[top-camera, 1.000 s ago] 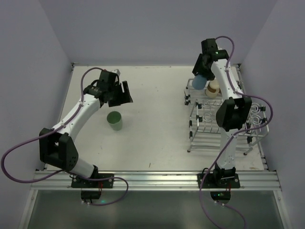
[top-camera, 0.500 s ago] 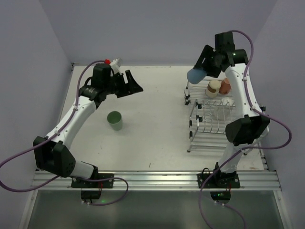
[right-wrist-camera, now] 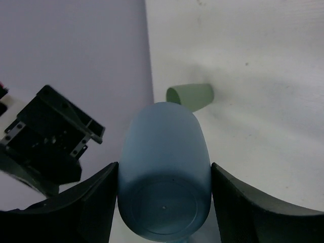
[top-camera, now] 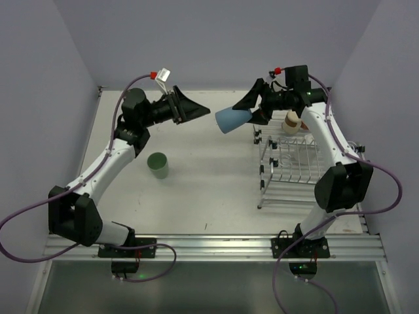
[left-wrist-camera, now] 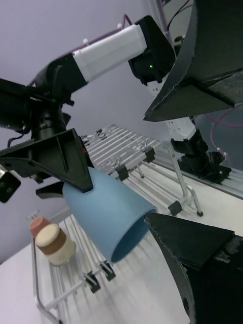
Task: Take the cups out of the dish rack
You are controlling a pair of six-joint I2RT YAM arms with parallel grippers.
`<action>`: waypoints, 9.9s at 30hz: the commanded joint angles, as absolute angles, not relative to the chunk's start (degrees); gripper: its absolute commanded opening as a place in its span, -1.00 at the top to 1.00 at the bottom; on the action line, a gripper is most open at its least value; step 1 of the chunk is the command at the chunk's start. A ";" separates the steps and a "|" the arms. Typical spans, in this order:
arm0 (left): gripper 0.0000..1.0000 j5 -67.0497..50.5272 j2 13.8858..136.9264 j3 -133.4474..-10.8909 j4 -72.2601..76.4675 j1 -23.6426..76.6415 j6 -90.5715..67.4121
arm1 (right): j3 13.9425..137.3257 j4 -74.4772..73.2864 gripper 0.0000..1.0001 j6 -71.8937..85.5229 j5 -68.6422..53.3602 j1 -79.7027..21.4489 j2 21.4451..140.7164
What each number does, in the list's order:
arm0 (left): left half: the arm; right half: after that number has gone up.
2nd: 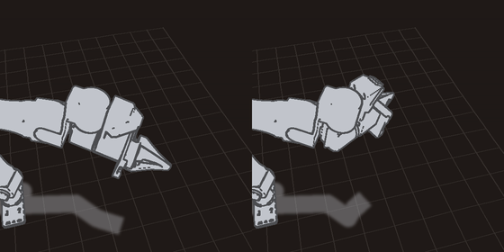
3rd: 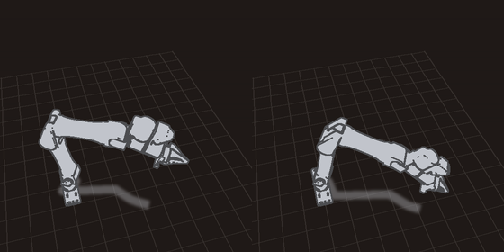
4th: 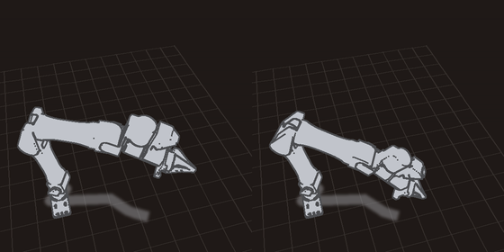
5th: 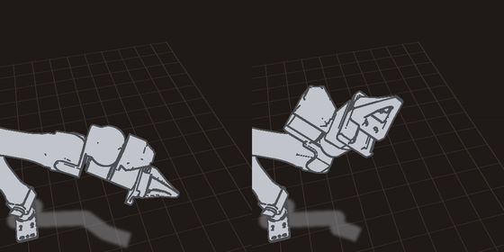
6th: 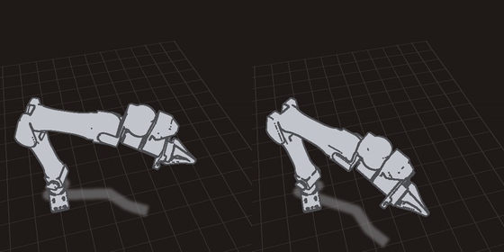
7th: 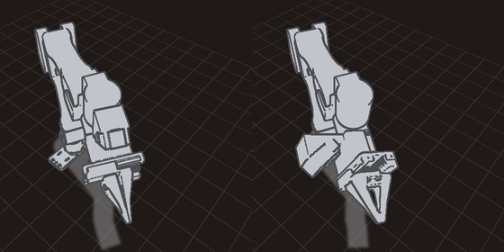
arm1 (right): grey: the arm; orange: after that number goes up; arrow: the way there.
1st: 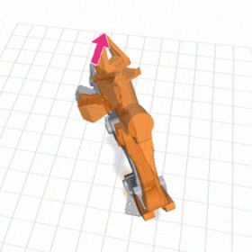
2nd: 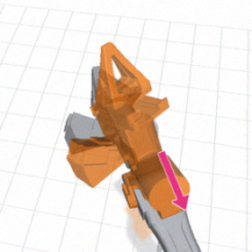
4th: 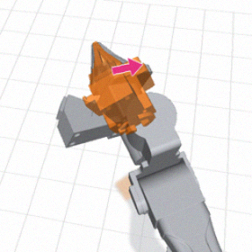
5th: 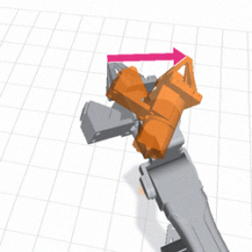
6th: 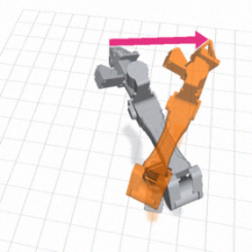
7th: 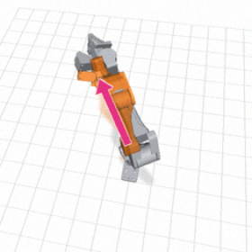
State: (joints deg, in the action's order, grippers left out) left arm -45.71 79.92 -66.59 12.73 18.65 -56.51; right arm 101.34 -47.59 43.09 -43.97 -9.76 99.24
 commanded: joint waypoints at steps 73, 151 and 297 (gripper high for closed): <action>1.00 -3.43 73.30 -77.96 -64.43 14.85 -31.02 | 116.02 -67.41 -0.91 35.60 -22.33 -12.22 100.46; -0.39 -4.57 83.58 -76.29 -47.20 17.23 -24.43 | 108.37 -86.75 -0.98 58.53 9.49 8.26 101.86; -0.49 -30.14 93.25 -92.11 -41.40 18.10 -36.56 | 112.15 -66.53 1.00 42.80 5.10 6.50 99.40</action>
